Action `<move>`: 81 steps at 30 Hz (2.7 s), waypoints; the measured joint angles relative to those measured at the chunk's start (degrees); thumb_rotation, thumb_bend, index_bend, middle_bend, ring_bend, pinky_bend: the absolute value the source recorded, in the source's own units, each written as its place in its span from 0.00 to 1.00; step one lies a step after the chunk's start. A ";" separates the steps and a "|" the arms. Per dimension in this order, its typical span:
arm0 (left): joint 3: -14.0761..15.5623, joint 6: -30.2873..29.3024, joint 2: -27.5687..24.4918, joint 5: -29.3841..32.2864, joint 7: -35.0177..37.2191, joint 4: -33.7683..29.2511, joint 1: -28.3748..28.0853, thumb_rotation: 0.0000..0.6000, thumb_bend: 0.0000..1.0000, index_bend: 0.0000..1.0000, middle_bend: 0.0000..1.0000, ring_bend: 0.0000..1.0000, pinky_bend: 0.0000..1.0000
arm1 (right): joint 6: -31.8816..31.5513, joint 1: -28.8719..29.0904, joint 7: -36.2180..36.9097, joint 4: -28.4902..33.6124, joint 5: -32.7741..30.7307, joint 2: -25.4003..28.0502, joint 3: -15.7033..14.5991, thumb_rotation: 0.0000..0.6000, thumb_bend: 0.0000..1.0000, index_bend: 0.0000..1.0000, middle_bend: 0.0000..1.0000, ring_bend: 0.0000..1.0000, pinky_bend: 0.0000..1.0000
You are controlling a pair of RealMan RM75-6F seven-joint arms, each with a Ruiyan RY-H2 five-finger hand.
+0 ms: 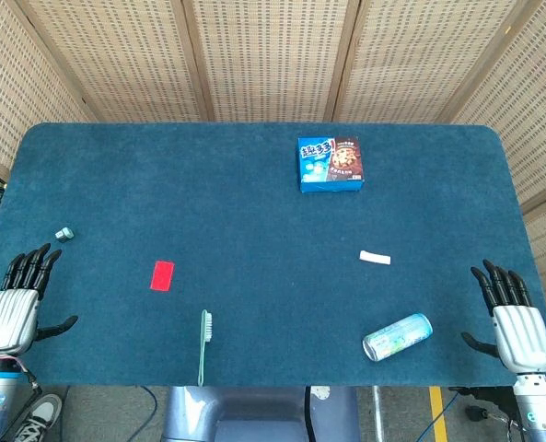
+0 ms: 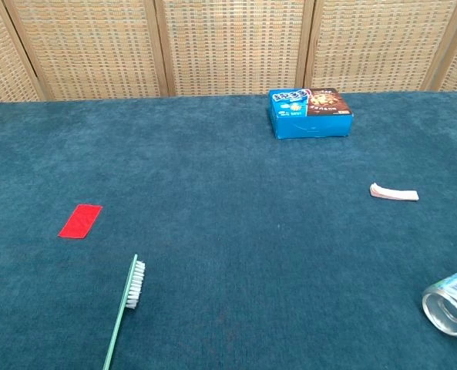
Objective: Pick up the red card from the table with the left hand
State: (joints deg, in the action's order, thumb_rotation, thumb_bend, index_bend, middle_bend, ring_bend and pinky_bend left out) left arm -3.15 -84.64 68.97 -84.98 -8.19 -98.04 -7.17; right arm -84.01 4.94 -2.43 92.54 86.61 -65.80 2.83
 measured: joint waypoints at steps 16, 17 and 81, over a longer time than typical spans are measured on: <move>-0.19 -0.21 -0.04 0.02 0.56 0.10 0.03 1.00 0.11 0.00 0.00 0.00 0.00 | -0.13 -0.08 -0.16 0.39 0.27 0.12 -0.09 1.00 0.00 0.00 0.00 0.00 0.00; -0.22 -0.15 0.01 0.06 0.55 0.15 -0.01 1.00 0.11 0.00 0.00 0.00 0.00 | -0.06 -0.06 -0.12 0.35 0.19 0.12 -0.07 1.00 0.00 0.00 0.00 0.00 0.00; -4.08 20.68 20.56 15.03 -20.40 13.55 -17.39 1.00 0.29 0.00 0.00 0.00 0.00 | 2.37 0.52 3.53 -0.06 -1.91 1.29 0.42 1.00 0.00 0.00 0.00 0.00 0.00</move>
State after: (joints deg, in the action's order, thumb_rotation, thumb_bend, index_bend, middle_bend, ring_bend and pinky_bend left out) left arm -7.23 -63.96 89.53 -69.95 -28.59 -84.49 -24.56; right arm -81.64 5.46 1.10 92.48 84.70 -64.50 3.25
